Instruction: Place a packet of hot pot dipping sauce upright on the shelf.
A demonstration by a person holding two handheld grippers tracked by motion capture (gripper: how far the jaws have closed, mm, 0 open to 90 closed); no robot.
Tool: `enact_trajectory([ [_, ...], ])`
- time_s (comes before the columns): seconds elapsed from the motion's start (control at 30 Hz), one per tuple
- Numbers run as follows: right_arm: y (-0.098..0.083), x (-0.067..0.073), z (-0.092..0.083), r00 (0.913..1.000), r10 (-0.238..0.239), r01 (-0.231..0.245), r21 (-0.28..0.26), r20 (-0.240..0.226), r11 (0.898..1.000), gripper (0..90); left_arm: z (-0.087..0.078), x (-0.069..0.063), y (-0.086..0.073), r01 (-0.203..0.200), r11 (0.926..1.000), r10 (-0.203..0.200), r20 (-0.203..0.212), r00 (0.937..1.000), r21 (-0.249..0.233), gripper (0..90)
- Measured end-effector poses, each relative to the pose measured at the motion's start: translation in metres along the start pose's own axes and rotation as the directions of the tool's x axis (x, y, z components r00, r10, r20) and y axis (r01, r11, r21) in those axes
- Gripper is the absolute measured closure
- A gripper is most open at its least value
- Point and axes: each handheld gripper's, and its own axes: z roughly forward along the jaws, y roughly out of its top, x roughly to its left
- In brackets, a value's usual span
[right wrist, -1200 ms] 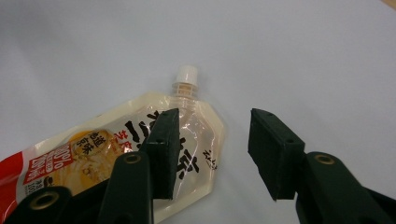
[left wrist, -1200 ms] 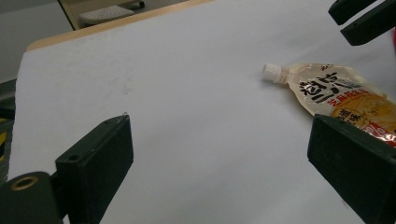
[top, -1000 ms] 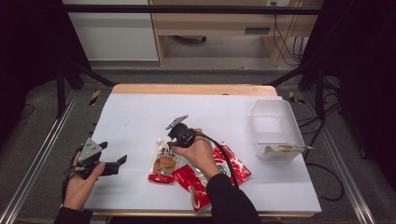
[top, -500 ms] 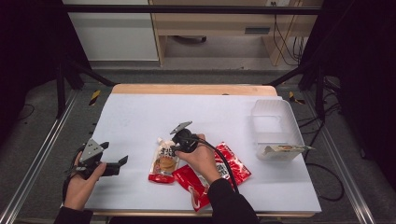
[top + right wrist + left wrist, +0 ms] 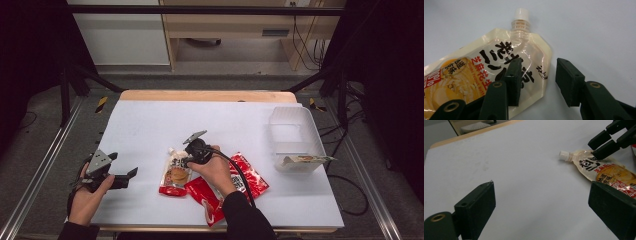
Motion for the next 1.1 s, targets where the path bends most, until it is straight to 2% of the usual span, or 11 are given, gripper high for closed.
enact_trajectory([
  [0.13,-0.002,0.000,0.001,1.0000,0.003,-0.003,0.008,0.000,1.000,58.4,0.001,-0.001,0.000,-0.004,1.0000,0.004,0.004,1.0000,0.001,7.2],
  [0.4,-0.002,0.005,-0.001,0.9999,-0.006,0.006,0.031,-0.011,1.000,67.0,0.002,-0.002,0.000,-0.013,0.9999,0.013,0.014,0.9998,0.006,7.6],
  [0.6,-0.002,0.009,-0.001,0.9993,-0.035,0.036,0.037,-0.012,0.999,79.0,0.003,-0.004,0.001,-0.020,0.9997,0.020,0.021,0.9996,0.012,8.0],
  [0.67,-0.002,0.011,-0.001,0.9990,-0.043,0.044,0.036,-0.014,0.998,86.5,0.003,-0.004,0.001,-0.023,0.9997,0.022,0.022,0.9995,0.010,8.0],
  [0.7,-0.002,0.011,-0.001,0.9990,-0.043,0.044,0.036,-0.014,0.998,86.5,0.003,-0.004,0.001,-0.026,0.9996,0.026,0.023,0.9994,0.010,8.0],
  [1.1,0.012,0.021,-0.012,0.9971,-0.076,0.076,-0.052,0.003,0.996,89.3,0.003,-0.004,0.001,-0.034,0.9994,0.034,0.033,0.9989,0.011,8.5],
])
